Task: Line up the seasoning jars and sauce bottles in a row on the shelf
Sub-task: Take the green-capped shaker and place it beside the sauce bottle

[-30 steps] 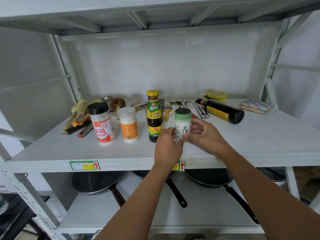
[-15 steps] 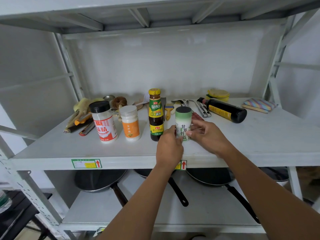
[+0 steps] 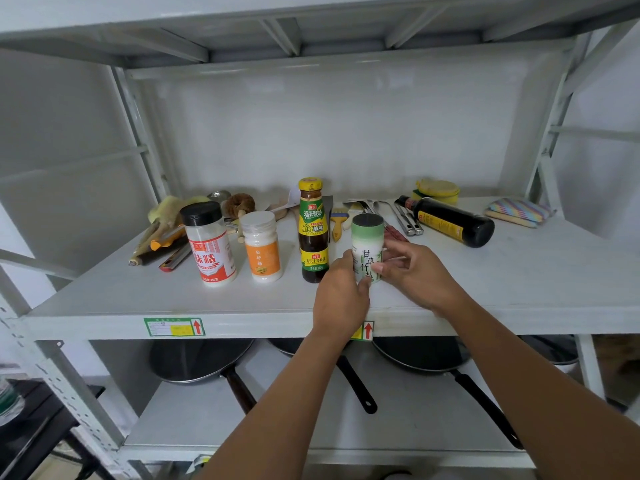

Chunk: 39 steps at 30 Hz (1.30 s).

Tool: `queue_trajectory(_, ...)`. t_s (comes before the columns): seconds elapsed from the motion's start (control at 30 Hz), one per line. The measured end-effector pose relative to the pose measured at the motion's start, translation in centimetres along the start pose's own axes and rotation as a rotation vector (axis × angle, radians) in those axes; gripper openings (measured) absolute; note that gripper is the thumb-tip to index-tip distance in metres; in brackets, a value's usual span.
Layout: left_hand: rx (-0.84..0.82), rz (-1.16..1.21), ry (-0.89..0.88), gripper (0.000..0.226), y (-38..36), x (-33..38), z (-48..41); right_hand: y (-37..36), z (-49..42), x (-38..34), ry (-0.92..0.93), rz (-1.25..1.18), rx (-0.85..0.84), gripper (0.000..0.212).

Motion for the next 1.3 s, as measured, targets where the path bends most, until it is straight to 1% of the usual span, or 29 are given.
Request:
queue_trajectory(0.17, -0.023, 0.019, -0.009, 0.039, 0.1, 0.0, -0.1, 0.0, 0.1, -0.3, 0.003, -0.002, 0.0, 0.035)
queue_trajectory(0.3, -0.016, 0.015, 0.001, 0.04, 0.1, 0.1, 0.0, -0.2, 0.1, -0.5, -0.01, 0.025, 0.002, 0.037)
queue_trajectory(0.47, 0.032, 0.016, 0.031, 0.034, 0.0, 0.2, 0.2, -0.5, 0.0, -0.7, -0.022, 0.071, -0.004, 0.037)
queue_trajectory(0.57, 0.057, 0.005, 0.03, 0.038, 0.0, 0.4, 0.4, -0.5, 0.0, -0.8, -0.03, 0.057, -0.013, 0.036)
queue_trajectory(0.67, 0.062, -0.017, 0.018, 0.042, 0.4, 0.9, 1.1, -0.2, -0.1, -0.8, -0.09, 0.032, -0.044, 0.045)
queue_trajectory(0.73, 0.072, -0.029, 0.041, 0.049, 0.9, 1.3, 2.0, 0.7, -0.2, -0.7, -0.135, 0.047, -0.082, 0.052)
queue_trajectory(0.77, 0.08, -0.014, 0.062, 0.051, 1.1, 1.5, 2.4, 1.5, -0.3, -0.9, -0.14, 0.085, -0.094, 0.052)
queue_trajectory(0.83, 0.11, 0.05, 0.094, 0.047, 1.5, 1.6, 3.4, 4.0, -0.8, -1.3, -0.144, 0.202, -0.091, 0.042)
queue_trajectory(0.9, 0.148, 0.118, 0.092, 0.035, 1.7, 1.9, 4.2, 7.3, -1.9, -1.2, -0.154, 0.338, -0.015, 0.033)
queue_trajectory(0.97, 0.156, 0.128, 0.062, 0.028, 1.4, 2.4, 4.8, 10.4, -3.2, -0.6, -0.201, 0.545, 0.045, 0.027)
queue_trajectory(1.03, 0.139, 0.084, 0.016, 0.024, 0.8, 2.9, 5.1, 12.5, -4.4, -0.1, -0.287, 0.777, 0.016, 0.017)
queue_trajectory(1.07, 0.137, 0.058, -0.011, 0.023, 0.5, 3.0, 5.3, 13.2, -4.9, 0.1, -0.337, 0.864, -0.022, 0.016)
queue_trajectory(1.1, 0.143, 0.028, -0.045, 0.023, 0.2, 3.0, 5.4, 13.6, -5.5, 0.3, -0.377, 0.932, -0.052, 0.021)
queue_trajectory(1.17, 0.157, -0.044, -0.107, 0.022, -0.3, 2.7, 5.5, 14.3, -6.7, 1.0, -0.429, 1.011, -0.07, 0.044)
queue_trajectory(1.2, 0.161, -0.078, -0.112, 0.023, -0.5, 2.5, 5.5, 14.6, -7.3, 1.5, -0.466, 1.004, -0.067, 0.055)
queue_trajectory(1.23, 0.157, -0.103, -0.096, 0.024, -0.6, 2.3, 5.5, 14.7, -7.8, 2.0, -0.486, 0.984, -0.067, 0.061)
queue_trajectory(1.3, 0.139, -0.125, -0.045, 0.026, -0.7, 2.2, 5.3, 15.0, -8.6, 3.2, -0.516, 0.931, -0.081, 0.066)
Point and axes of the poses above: each hand's wrist, its own z-axis away from the middle knuckle, its own y-axis out of the back of the hand, x = y × z, the point moved 3 cm from there along -z, towards the middle knuckle, and after that the axes turned 6 degrees about -x, right-handed, at the moved point
